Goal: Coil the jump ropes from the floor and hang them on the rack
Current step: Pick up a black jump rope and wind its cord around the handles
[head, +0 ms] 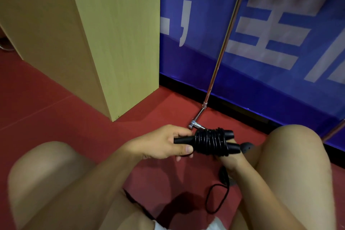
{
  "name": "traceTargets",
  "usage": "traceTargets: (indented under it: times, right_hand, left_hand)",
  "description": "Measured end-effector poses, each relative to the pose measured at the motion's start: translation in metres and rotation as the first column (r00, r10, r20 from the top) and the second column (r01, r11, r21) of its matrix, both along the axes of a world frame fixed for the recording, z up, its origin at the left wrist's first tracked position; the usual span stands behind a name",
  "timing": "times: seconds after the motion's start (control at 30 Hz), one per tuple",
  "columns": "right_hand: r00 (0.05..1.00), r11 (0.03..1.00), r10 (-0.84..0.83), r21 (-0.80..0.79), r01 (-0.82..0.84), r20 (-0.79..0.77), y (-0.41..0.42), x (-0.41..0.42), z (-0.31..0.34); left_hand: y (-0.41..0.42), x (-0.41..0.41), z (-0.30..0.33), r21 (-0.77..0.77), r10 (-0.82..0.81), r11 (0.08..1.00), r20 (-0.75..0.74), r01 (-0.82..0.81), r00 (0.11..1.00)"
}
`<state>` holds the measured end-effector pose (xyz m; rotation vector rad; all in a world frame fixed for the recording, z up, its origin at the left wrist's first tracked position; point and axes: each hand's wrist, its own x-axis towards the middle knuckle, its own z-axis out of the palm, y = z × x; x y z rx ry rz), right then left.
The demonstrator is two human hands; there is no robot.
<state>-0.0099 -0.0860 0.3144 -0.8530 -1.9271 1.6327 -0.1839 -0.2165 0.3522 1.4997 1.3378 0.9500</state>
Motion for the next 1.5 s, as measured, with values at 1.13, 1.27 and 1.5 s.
traceTargets:
  times: [1.13, 1.27, 1.5]
  right_hand:
    - [0.992, 0.997, 0.050, 0.046, -0.056, 0.115, -0.014, -0.012, -0.011]
    - [0.988, 0.994, 0.094, 0.044, -0.100, 0.123, -0.015, -0.011, -0.011]
    - [0.955, 0.977, 0.211, -0.064, -0.202, 0.208, -0.016, -0.004, -0.013]
  left_hand:
    - [0.027, -0.006, -0.035, 0.095, 0.667, 0.713, -0.398, -0.694, 0.631]
    - [0.031, -0.007, -0.038, 0.099, 0.660, 0.707, -0.448, -0.700, 0.603]
    - [0.027, -0.017, -0.046, 0.085, 0.625, 0.713, -0.528, -0.696, 0.575]
